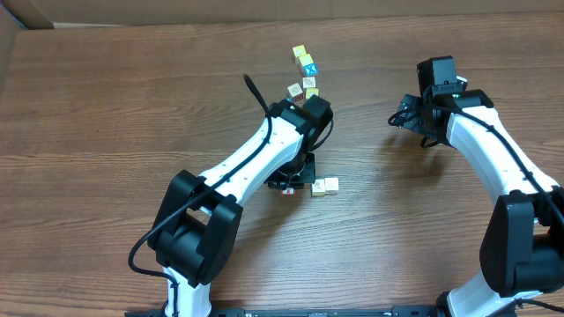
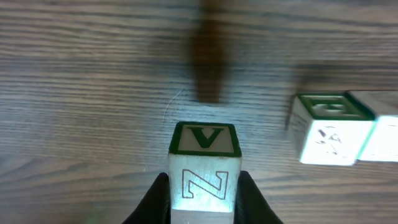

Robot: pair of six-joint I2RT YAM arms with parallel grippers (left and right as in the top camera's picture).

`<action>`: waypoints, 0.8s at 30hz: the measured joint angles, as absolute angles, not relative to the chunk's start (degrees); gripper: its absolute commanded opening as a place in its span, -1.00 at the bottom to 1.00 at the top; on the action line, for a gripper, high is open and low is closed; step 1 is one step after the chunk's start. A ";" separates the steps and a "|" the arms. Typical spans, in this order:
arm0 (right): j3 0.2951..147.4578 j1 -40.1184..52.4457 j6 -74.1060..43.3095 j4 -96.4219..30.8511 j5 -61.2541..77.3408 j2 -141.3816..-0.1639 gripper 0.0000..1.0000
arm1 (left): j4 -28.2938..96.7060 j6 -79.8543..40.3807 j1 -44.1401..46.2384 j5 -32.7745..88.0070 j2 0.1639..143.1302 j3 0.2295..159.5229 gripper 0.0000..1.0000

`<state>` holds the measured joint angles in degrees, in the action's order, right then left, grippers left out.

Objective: Flip 4 blocks

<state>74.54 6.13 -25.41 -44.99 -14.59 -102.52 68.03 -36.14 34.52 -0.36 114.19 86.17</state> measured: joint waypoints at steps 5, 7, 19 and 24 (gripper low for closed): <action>74.54 6.13 -25.39 -44.99 -14.57 -102.52 1.00 | 64.25 -36.05 34.52 1.96 114.19 84.47 -0.64; 74.54 6.13 -25.41 -44.97 -14.57 -102.52 1.00 | 64.16 -36.07 34.52 2.55 114.19 84.47 -0.59; 74.54 6.13 -25.39 -44.93 -14.59 -102.52 1.00 | 63.79 -35.94 34.52 3.46 114.19 83.29 -0.17; 74.54 6.13 -25.39 -44.99 -14.57 -102.52 1.00 | 65.76 -34.54 33.45 3.88 114.21 83.99 -0.35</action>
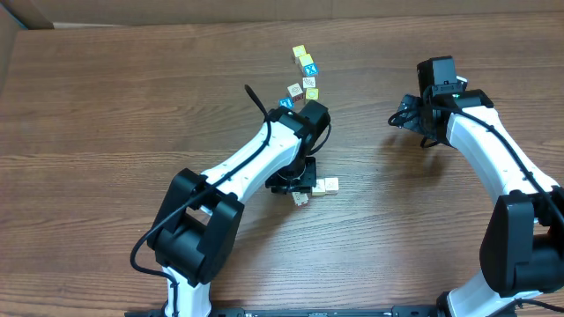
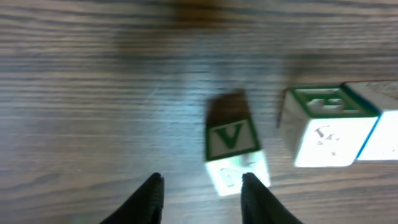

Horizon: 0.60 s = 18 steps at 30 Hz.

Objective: Flip 4 blocks

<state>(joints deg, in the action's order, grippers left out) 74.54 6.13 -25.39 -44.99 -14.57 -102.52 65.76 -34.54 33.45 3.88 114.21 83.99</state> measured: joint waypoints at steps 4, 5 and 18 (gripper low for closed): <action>74.54 6.13 -25.41 -44.97 -14.57 -102.52 1.00 | 70.30 -34.37 29.80 4.10 114.19 88.47 -0.91; 74.54 6.15 -25.41 -44.97 -14.57 -102.52 1.00 | 71.42 -34.30 28.80 4.21 114.19 89.76 -0.91; 74.54 6.13 -25.39 -44.95 -14.57 -102.52 1.00 | 72.95 -32.82 30.96 9.08 114.19 83.29 -0.92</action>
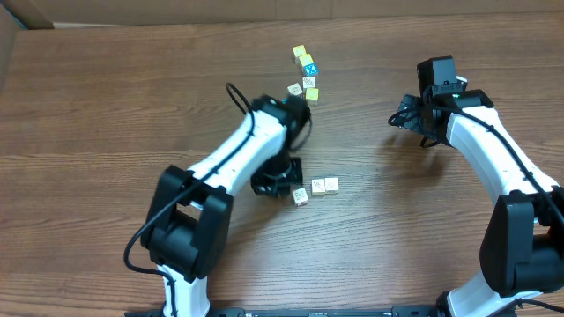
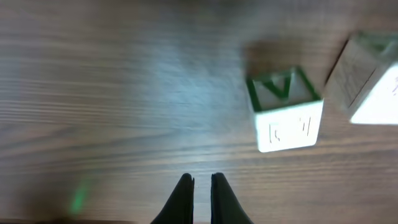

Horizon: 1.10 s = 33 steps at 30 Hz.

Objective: Flip 4 blocks

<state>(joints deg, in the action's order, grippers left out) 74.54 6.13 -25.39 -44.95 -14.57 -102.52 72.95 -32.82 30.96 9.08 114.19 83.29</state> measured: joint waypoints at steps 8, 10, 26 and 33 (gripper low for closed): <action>74.54 6.13 -25.39 -44.99 -14.59 -102.52 1.00 | 66.26 -33.74 34.54 12.45 114.19 76.34 -0.91; 74.54 6.13 -25.43 -44.95 -14.59 -102.52 1.00 | 63.96 -34.44 34.52 12.47 114.19 75.50 -0.92; 74.54 6.13 -25.36 -44.95 -14.57 -102.52 1.00 | 56.58 -36.53 34.52 12.32 114.19 73.73 -0.92; 74.54 6.13 -25.41 -44.95 -14.57 -102.52 1.00 | 61.04 -35.62 34.35 10.17 114.19 74.37 -0.92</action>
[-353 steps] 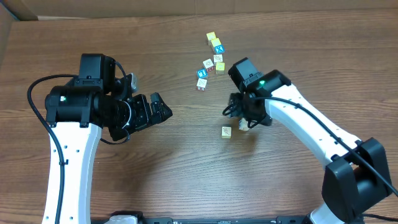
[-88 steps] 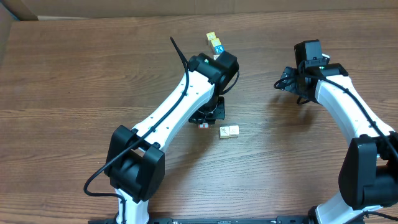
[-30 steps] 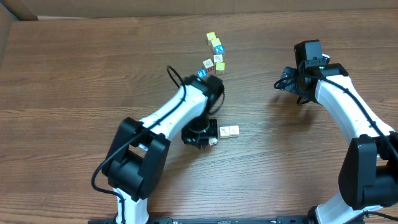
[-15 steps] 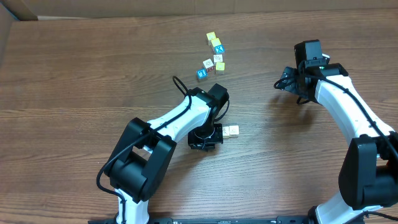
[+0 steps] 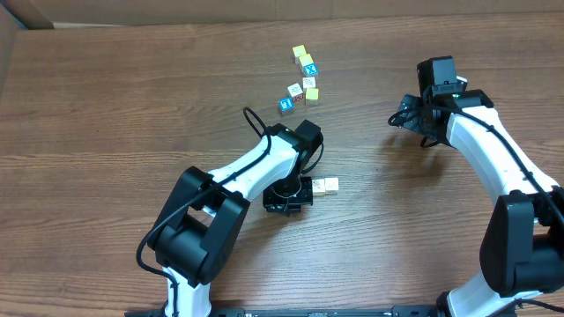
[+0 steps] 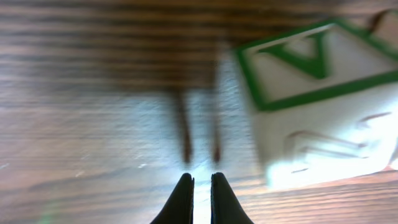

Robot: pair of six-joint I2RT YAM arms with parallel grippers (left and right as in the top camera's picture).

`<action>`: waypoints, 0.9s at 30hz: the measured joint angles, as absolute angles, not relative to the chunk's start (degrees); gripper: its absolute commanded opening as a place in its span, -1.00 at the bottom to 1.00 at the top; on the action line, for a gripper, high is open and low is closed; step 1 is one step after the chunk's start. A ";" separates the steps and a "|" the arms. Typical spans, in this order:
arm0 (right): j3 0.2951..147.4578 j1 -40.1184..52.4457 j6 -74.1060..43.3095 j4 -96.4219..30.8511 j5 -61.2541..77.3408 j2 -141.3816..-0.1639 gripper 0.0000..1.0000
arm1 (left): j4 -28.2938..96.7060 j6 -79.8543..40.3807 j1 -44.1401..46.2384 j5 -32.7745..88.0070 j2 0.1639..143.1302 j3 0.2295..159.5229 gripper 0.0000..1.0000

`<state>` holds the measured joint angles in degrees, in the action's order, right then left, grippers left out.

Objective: Flip 4 blocks

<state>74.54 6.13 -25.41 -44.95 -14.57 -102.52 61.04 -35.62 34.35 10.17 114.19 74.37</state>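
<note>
In the left wrist view a white block with a green V [image 6: 311, 93] lies on the wood, close up and just right of my left gripper [image 6: 199, 182]. The fingers [image 6: 183, 194] are shut with nothing between them, very low over the table. From overhead the left gripper [image 5: 291, 195] sits beside a pair of pale blocks [image 5: 325, 185]; the V block is hidden under it there. Several more blocks [image 5: 302, 75] lie in a cluster at the back. My right gripper [image 5: 404, 114] hovers far right, its jaws unclear.
The wooden table [image 5: 106, 132] runs to a cardboard wall at the back edge. A blue block [image 5: 285, 104] lies at the near end of the back cluster. The right arm [image 5: 493, 158] stretches along the right side.
My left gripper, still shut, was left of the V block and higher; now it is further right and down near the wood, right beside the block. The right arm has not moved.
At first my left gripper was shut on the V block above the table. Then it stood open and the block lay tilted beside the pale pair. After that it was shut and empty off to the left. Now it is low beside the V block.
</note>
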 measured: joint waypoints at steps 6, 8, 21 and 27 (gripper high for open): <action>74.54 6.13 -25.39 -44.97 -14.59 -102.52 1.00 | 61.43 -35.46 32.82 5.72 112.75 77.14 -0.92; 74.54 6.13 -25.39 -44.95 -14.57 -102.52 1.00 | 61.08 -35.48 32.08 4.60 111.90 77.71 -0.92; 74.54 6.13 -25.36 -44.93 -14.57 -102.52 1.00 | 58.08 -36.77 32.29 2.46 111.44 77.91 -0.91; 74.54 6.13 -25.39 -44.97 -14.57 -102.52 1.00 | 56.27 -37.19 32.64 2.44 111.66 77.87 -0.91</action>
<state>74.54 6.13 -25.39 -44.97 -14.57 -102.52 56.27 -37.19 32.64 2.44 111.66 77.87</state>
